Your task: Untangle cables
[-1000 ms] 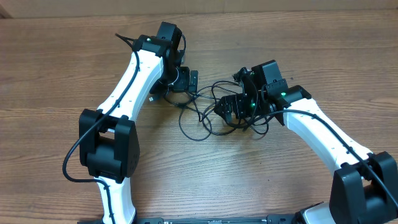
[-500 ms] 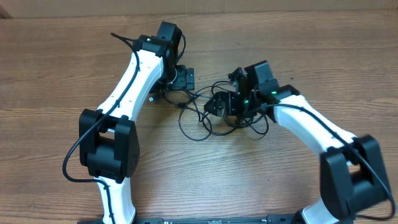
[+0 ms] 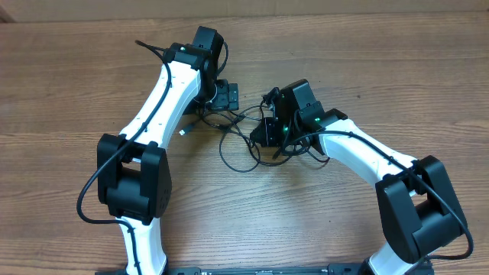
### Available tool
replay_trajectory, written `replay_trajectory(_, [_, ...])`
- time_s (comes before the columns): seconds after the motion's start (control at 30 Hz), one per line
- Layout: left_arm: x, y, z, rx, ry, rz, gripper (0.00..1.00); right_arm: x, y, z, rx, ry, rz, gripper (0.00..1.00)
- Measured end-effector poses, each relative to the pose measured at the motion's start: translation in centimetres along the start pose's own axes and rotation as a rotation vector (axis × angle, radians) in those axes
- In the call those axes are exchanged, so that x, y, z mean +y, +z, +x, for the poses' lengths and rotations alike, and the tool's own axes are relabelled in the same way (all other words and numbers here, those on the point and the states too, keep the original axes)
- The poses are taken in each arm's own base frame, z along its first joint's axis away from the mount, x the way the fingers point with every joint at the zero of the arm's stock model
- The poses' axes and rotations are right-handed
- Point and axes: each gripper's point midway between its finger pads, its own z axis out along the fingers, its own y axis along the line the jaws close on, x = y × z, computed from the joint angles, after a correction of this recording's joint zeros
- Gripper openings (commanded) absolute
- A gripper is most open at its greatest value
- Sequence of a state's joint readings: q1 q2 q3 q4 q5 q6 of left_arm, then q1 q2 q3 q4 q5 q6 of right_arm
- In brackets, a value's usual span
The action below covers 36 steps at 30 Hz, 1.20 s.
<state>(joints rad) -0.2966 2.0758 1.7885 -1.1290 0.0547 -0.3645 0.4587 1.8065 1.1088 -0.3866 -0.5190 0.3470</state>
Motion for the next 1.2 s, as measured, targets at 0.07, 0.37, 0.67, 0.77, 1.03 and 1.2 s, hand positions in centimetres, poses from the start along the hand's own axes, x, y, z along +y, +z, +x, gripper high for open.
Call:
replay_trajectory(0.07, [0.0, 0.0, 0.0, 0.0, 0.0, 0.0, 1.0, -0.2, 0.0, 0.2, 0.007, 0.006, 0.009, 0.04])
replay_trajectory(0.37, [0.0, 0.0, 0.0, 0.0, 0.0, 0.0, 1.0, -0.1, -5.0, 1.1, 0.046, 0.073, 0.13, 0.04])
replay_trajectory(0.67, [0.0, 0.0, 0.0, 0.0, 0.0, 0.0, 1.0, 14.4, -27.3, -7.0, -0.522, -0.201, 0.079, 0.04])
replay_trajectory(0.77, [0.0, 0.0, 0.0, 0.0, 0.0, 0.0, 1.0, 16.5, -30.8, -7.7, -0.612, -0.258, 0.072, 0.04])
replay_trajectory(1.03, [0.0, 0.0, 0.0, 0.0, 0.0, 0.0, 1.0, 18.1, -33.0, -9.4, -0.723, -0.327, 0.066, 0.04])
replay_trajectory(1.2, [0.0, 0.0, 0.0, 0.0, 0.0, 0.0, 1.0, 20.2, -35.8, -10.2, -0.814, -0.395, 0.047, 0.04])
